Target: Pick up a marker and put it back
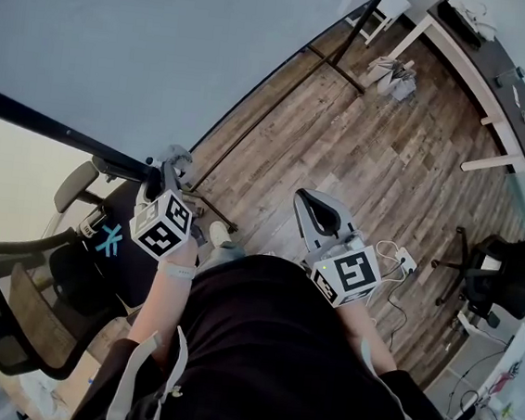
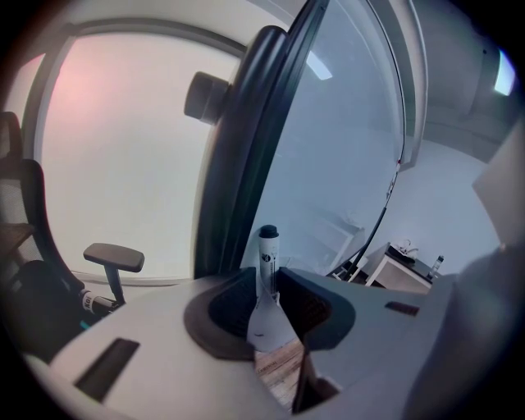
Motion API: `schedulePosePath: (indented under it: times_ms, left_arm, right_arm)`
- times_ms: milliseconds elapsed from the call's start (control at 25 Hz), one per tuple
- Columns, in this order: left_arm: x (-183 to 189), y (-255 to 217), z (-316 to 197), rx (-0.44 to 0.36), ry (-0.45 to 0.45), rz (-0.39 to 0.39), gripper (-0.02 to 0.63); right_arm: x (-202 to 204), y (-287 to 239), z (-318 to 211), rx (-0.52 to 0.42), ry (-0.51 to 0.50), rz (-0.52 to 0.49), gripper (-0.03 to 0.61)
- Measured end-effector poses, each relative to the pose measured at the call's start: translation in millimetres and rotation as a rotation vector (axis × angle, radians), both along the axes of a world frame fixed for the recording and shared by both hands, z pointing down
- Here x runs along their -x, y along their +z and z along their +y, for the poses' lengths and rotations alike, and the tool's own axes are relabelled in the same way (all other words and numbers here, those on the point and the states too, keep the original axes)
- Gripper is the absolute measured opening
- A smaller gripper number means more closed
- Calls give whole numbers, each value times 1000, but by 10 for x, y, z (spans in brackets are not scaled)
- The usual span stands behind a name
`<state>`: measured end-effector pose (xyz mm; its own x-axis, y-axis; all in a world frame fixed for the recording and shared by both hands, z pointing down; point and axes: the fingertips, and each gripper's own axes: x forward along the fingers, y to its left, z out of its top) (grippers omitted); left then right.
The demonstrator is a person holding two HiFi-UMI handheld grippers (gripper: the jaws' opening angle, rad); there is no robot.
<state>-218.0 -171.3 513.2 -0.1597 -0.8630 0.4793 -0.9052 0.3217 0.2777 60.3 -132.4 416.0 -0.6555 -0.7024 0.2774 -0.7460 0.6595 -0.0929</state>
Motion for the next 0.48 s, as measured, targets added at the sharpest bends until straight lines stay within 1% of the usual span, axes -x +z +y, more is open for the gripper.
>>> schedulePosePath:
  times_ms: [480]
  left_arm:
    - [1,-52,61,-16,17,17,80]
  right_arm:
    - [-38,-13,144,-5,-3,-1,17]
